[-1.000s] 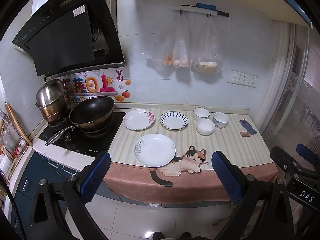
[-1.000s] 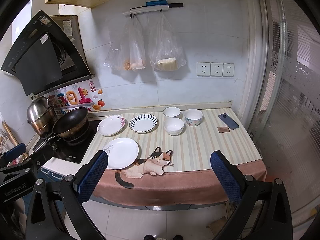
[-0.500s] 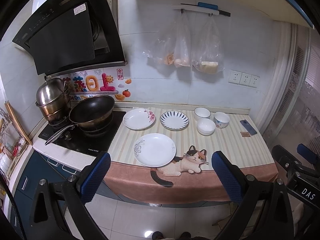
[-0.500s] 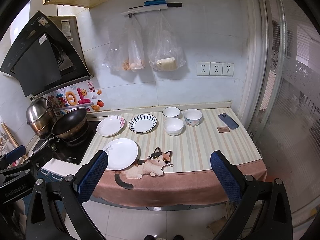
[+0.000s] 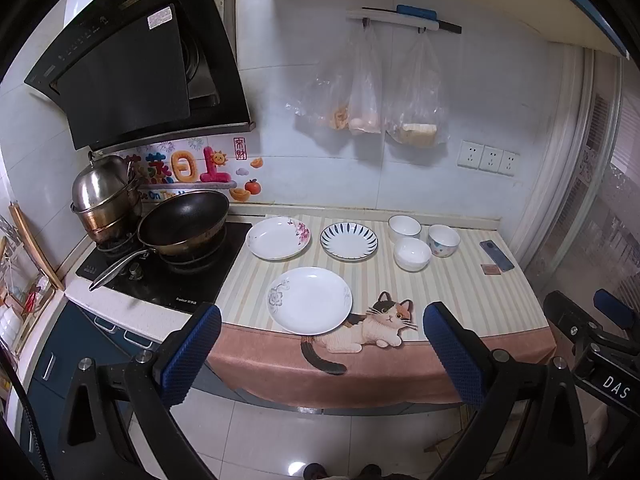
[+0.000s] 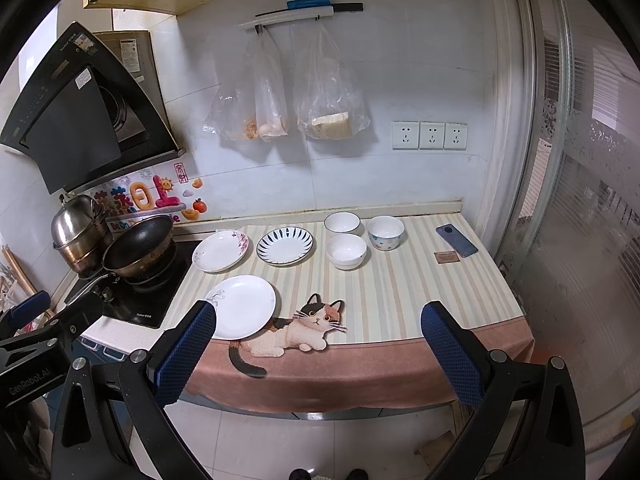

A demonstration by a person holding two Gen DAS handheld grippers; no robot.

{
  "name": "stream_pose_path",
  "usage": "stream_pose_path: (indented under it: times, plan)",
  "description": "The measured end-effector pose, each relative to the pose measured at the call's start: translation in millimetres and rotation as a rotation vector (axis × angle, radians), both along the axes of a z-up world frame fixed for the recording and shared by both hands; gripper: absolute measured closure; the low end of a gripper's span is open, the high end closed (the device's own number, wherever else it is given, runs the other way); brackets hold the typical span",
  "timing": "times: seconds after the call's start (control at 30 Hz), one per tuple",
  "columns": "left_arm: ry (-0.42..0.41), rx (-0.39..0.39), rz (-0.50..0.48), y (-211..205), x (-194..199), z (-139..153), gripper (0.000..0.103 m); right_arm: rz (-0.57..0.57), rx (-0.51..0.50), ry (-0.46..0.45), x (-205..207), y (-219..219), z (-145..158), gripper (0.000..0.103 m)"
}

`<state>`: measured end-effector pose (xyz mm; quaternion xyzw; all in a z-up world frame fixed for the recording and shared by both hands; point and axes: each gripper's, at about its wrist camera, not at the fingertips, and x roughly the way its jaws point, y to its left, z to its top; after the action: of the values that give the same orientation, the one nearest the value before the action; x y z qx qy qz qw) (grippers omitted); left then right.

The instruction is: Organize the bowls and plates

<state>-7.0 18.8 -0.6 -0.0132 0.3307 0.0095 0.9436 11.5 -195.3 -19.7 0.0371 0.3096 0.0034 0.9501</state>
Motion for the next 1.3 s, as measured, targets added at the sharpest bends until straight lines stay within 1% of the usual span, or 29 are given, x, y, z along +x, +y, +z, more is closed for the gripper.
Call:
stream_pose_path:
  times: [0.27,0.4,0.53,0.57,0.63,0.73,0.8,0.83,0.87,0.9,0.97,1.0,1.07,1.17,1.2,1.23,1.27,1.3]
  plan:
    - [-0.002,0.0,-0.003,-0.5,5.3,-1.3,0.0,-0.004,0.003,0.002,2.8,-1.4,-1.7,0.0]
    - [-0.001,-0.012,-0.008,4.4,18.0,-1.2,0.0,-0.008,0.017,0.008,7.5,-1.9,-5.7,0.0]
    - [-0.034,-0.002,0.016,21.3,40.6,-12.0,0.0,0.008,0.069,-0.003,30.1,0.9,-21.8,0.0]
    - [-0.035,0.012,0.033,27.5,49.8,-18.4,0.0,0.018,0.082,0.011,40.6,2.8,-29.4,0.0]
    - [-0.025,0.026,0.046,41.1,69.5,-33.1,0.0,0.024,0.095,0.071,67.9,10.9,-46.4,0.0]
    - [0.015,0.057,0.072,61.6,109.0,-63.7,0.0,0.055,0.159,0.153,111.1,20.9,-80.3,0.0]
    - [0.064,0.069,0.078,72.9,138.7,-87.0,0.0,0.071,0.172,0.222,145.6,29.7,-110.6,0.0]
    - [0.102,0.068,0.078,79.8,154.5,-101.8,0.0,0.085,0.181,0.249,162.3,33.8,-125.3,0.0]
    - [0.142,0.058,0.074,86.4,173.7,-117.8,0.0,0.097,0.191,0.288,179.9,36.8,-141.7,0.0]
    - [0.169,0.037,0.063,92.5,184.4,-129.7,0.0,0.111,0.206,0.322,194.4,38.2,-154.6,0.0]
    - [0.254,-0.022,0.052,105.6,217.5,-163.6,0.0,0.155,0.286,0.417,235.3,39.7,-194.0,0.0]
    - [0.284,-0.043,0.046,109.1,228.4,-174.9,0.0,0.165,0.314,0.452,250.4,39.1,-209.6,0.0]
    - [0.369,-0.081,0.053,116.4,258.8,-210.1,0.0,0.196,0.377,0.528,289.7,41.2,-248.3,0.001]
    - [0.467,-0.128,0.064,122.0,293.5,-255.6,0.002,0.222,0.361,0.608,338.3,49.6,-296.0,0.003]
    - [0.493,-0.133,0.072,122.1,300.8,-267.5,0.003,0.23,0.358,0.624,350.2,52.4,-307.2,0.005]
    - [0.526,-0.15,0.071,122.7,310.5,-281.8,0.006,0.242,0.353,0.646,363.5,55.4,-321.4,0.006]
    - [0.556,-0.161,0.073,123.3,319.1,-296.0,0.011,0.26,0.351,0.669,377.5,61.4,-337.3,0.01]
    - [0.579,-0.169,0.079,124.0,326.0,-308.7,0.013,0.27,0.35,0.683,386.5,63.7,-345.9,0.013]
